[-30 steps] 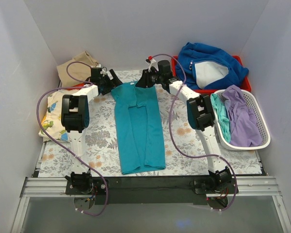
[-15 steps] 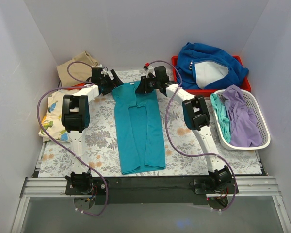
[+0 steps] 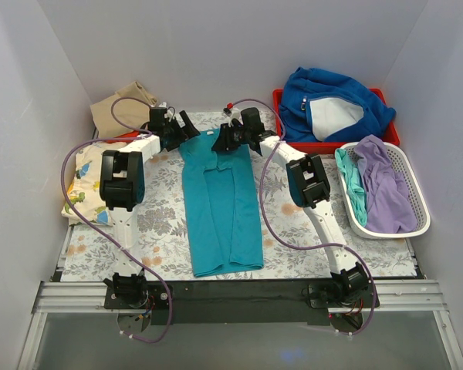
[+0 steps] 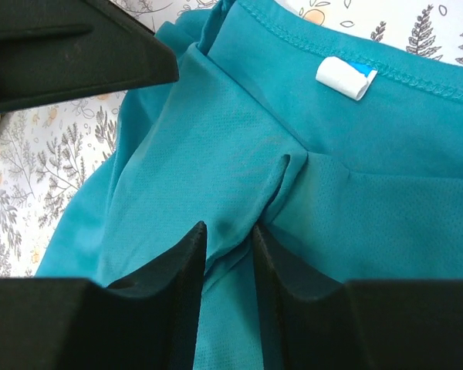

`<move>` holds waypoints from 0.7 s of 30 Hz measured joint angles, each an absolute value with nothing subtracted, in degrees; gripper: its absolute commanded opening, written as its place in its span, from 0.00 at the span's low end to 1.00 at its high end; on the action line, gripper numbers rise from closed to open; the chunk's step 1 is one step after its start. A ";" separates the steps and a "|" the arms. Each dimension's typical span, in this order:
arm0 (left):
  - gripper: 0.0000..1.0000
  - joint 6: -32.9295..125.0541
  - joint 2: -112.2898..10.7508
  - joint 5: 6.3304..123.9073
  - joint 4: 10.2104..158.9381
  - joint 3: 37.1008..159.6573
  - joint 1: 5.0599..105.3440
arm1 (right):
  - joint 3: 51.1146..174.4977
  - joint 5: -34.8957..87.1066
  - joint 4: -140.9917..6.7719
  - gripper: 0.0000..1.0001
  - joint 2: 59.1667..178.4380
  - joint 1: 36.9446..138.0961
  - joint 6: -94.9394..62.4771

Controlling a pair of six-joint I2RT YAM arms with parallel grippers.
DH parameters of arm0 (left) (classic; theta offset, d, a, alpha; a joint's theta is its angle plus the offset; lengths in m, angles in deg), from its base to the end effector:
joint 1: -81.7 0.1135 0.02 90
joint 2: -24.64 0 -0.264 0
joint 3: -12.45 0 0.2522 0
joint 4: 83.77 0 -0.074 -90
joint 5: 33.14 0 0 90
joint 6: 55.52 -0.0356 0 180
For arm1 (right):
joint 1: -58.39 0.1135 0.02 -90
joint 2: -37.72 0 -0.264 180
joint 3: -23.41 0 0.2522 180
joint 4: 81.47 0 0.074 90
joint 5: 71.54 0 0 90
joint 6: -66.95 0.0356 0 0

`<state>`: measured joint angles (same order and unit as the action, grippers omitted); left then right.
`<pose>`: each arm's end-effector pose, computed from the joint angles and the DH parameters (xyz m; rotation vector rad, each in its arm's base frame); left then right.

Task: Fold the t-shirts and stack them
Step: Fold the tshirt

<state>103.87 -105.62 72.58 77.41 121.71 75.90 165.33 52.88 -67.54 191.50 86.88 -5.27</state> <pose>0.5056 -0.0611 0.1553 -1.1485 2.1512 -0.9613 0.5149 0.3023 0.1333 -0.5959 2.0308 1.1039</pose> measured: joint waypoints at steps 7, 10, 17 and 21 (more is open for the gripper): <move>0.98 103.47 -105.62 72.58 77.39 121.74 75.11 | 165.33 52.90 -67.43 0.01 191.63 86.97 -5.61; 0.98 103.26 -105.62 72.56 77.37 121.74 75.09 | 164.70 52.92 -67.93 0.01 191.32 86.99 -6.18; 0.98 102.64 -105.62 71.62 77.24 121.74 75.09 | 161.13 52.64 -68.15 0.01 187.39 86.99 -7.82; 0.98 102.36 -105.62 70.53 77.15 121.74 74.96 | 159.60 51.74 -68.44 0.01 183.50 86.99 -8.83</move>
